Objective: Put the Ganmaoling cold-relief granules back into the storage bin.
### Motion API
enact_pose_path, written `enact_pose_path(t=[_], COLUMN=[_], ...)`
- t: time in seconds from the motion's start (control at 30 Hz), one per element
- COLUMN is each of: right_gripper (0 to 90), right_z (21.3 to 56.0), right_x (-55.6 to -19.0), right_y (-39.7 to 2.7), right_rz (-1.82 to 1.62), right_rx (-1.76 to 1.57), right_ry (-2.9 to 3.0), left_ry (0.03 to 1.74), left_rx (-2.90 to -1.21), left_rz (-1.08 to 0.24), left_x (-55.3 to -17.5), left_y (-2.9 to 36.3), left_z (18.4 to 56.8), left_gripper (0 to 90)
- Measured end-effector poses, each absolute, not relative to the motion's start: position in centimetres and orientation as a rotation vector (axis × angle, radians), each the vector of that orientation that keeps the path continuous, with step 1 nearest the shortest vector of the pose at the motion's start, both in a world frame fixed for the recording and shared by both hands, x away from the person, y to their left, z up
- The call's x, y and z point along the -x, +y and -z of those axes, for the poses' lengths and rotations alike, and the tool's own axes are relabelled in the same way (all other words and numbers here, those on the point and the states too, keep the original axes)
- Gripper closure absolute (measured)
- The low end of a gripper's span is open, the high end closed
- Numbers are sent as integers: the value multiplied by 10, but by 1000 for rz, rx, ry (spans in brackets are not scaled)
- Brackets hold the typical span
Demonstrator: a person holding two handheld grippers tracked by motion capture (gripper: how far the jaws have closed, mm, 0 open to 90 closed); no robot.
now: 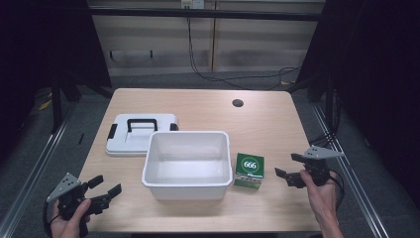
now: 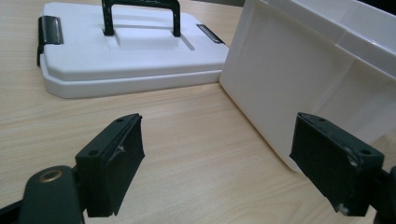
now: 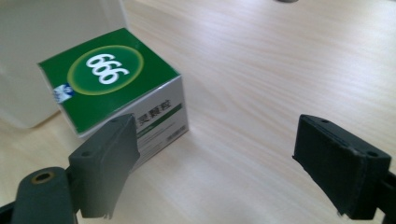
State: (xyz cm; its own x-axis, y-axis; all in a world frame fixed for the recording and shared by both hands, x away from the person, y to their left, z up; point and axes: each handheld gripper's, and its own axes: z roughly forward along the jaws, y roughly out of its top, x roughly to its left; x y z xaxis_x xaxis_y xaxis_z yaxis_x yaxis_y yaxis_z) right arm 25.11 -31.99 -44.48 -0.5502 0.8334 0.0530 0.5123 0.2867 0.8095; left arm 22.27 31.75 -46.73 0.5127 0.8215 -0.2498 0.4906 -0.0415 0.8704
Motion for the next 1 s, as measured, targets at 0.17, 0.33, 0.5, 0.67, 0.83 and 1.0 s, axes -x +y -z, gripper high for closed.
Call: enact_pose_path(t=[0.17, 0.33, 0.5, 0.67, 0.83, 1.0], right_gripper=[133, 129, 130, 129, 126, 135], right_z=[442, 430, 427, 422, 417, 412], right_x=[-252, -249, -246, -246, -247, -254], right_y=[-321, -322, -319, -316, -309, -301], right_rz=[-1197, -1204, -1193, -1229, -1248, -1291], right_rx=[-1220, -1217, -1181, -1163, -1165, -1131], right_ry=[2172, 2195, 2211, 2221, 2231, 2387], left_ry=[1127, 1137, 1119, 1114, 1109, 1110], left_rx=[-1690, -1693, -1703, -1715, -1712, -1710], left_rz=[-384, -385, -389, -377, -374, -371], left_x=[-223, -222, -223, -224, -223, -224], left_y=[317, 318, 313, 315, 314, 313], left_z=[468, 469, 467, 469, 469, 469], left_gripper=[167, 167, 167, 167, 167, 167])
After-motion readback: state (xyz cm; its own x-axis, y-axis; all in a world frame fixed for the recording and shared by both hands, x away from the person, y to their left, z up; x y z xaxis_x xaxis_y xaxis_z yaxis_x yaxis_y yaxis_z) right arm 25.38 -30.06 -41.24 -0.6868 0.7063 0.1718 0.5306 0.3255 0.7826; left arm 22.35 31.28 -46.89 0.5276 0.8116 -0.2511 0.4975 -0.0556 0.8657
